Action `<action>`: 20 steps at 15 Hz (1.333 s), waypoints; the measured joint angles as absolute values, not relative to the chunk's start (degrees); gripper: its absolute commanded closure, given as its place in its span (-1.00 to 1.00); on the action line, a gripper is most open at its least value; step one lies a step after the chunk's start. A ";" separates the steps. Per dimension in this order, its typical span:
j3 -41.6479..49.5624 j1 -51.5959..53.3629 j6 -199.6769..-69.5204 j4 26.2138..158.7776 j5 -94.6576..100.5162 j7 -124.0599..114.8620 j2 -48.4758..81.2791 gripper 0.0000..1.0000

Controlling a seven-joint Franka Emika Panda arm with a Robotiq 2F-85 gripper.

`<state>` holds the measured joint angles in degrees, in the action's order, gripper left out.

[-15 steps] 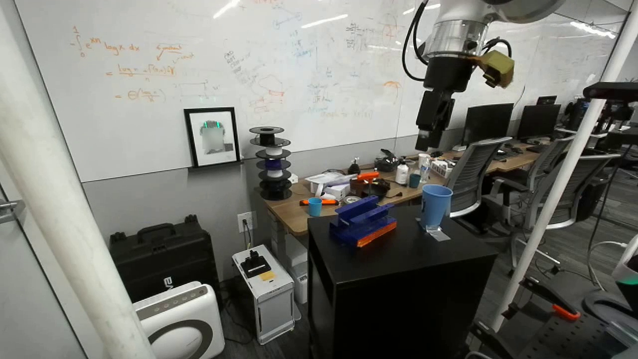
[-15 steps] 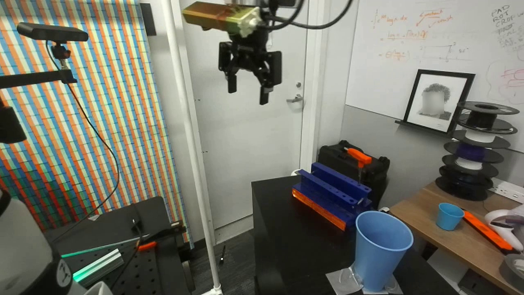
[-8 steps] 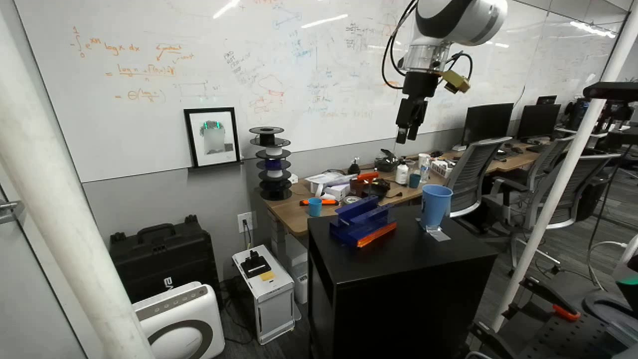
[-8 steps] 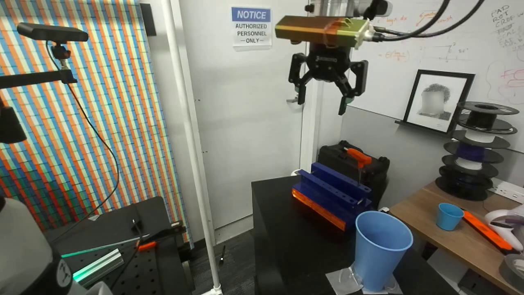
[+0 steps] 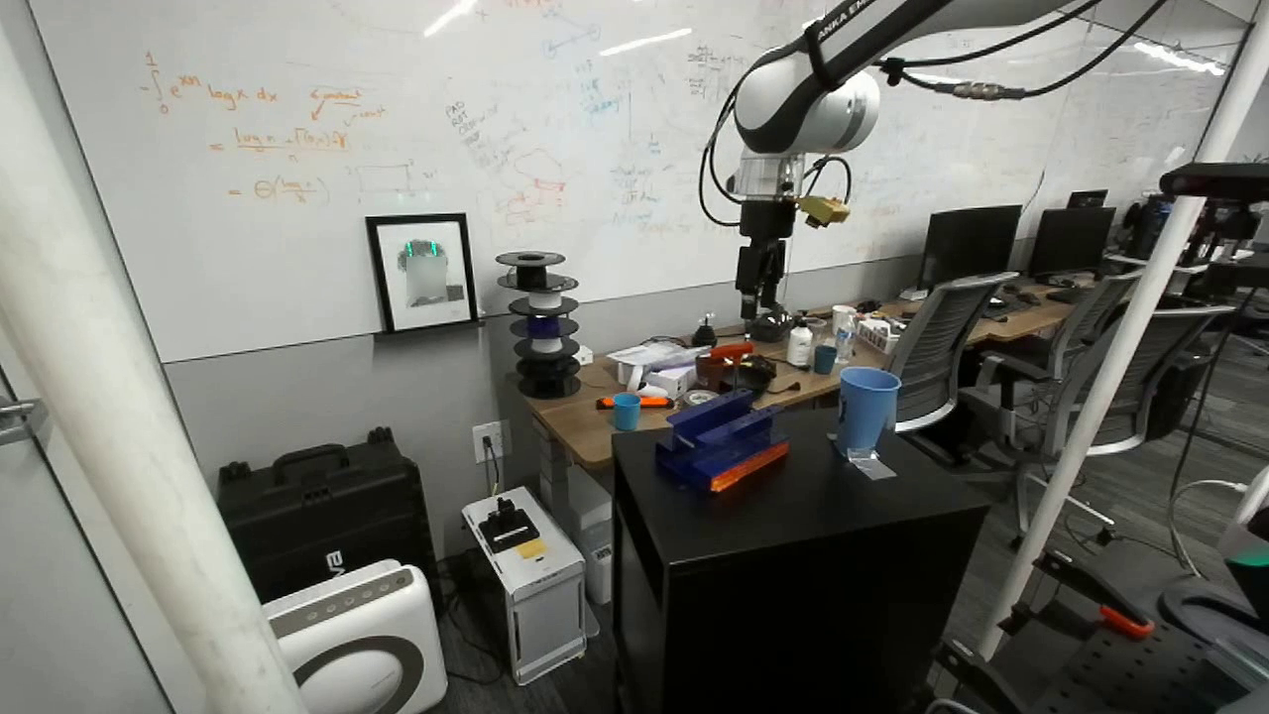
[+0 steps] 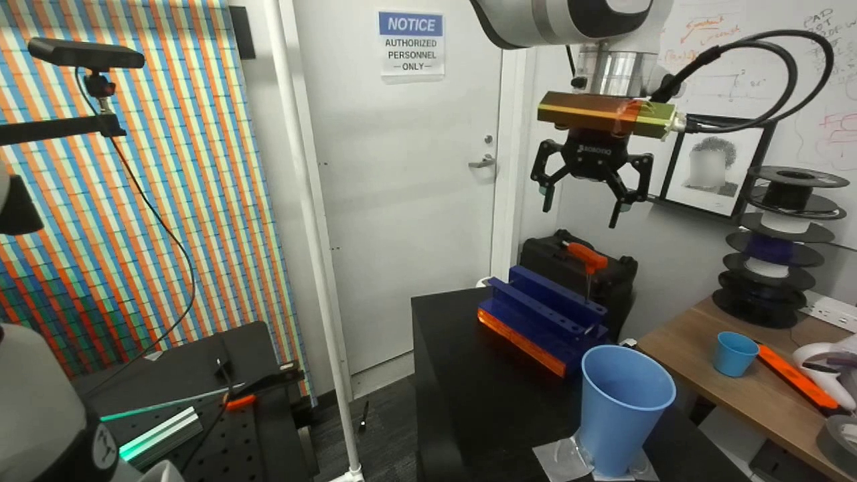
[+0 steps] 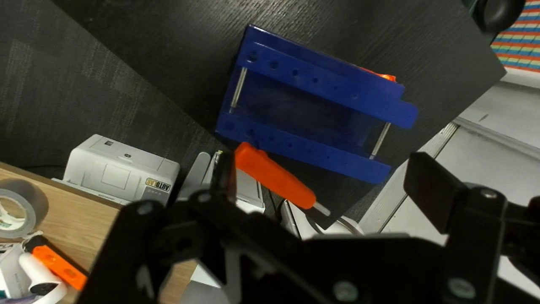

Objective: Put the metal object with the orange handle in the blue cup

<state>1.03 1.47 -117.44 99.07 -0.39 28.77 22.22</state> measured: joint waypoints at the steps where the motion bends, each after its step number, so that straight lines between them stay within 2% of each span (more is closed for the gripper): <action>1: 0.72 0.94 -116.31 96.35 -0.11 28.80 24.59 -1.00; 10: -2.18 -0.53 -106.26 76.90 2.07 28.89 40.91 -1.00; 16: -2.98 0.93 -103.06 73.56 6.66 28.86 45.16 -1.00; 17: -2.98 1.19 -102.99 73.57 7.44 28.81 45.09 -0.50; 18: -2.97 1.40 -102.98 73.61 8.43 28.63 44.95 -0.47; 20: -2.96 1.64 -103.00 73.68 10.52 28.19 44.59 -0.16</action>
<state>-2.96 1.64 -103.00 73.68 10.52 28.19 44.59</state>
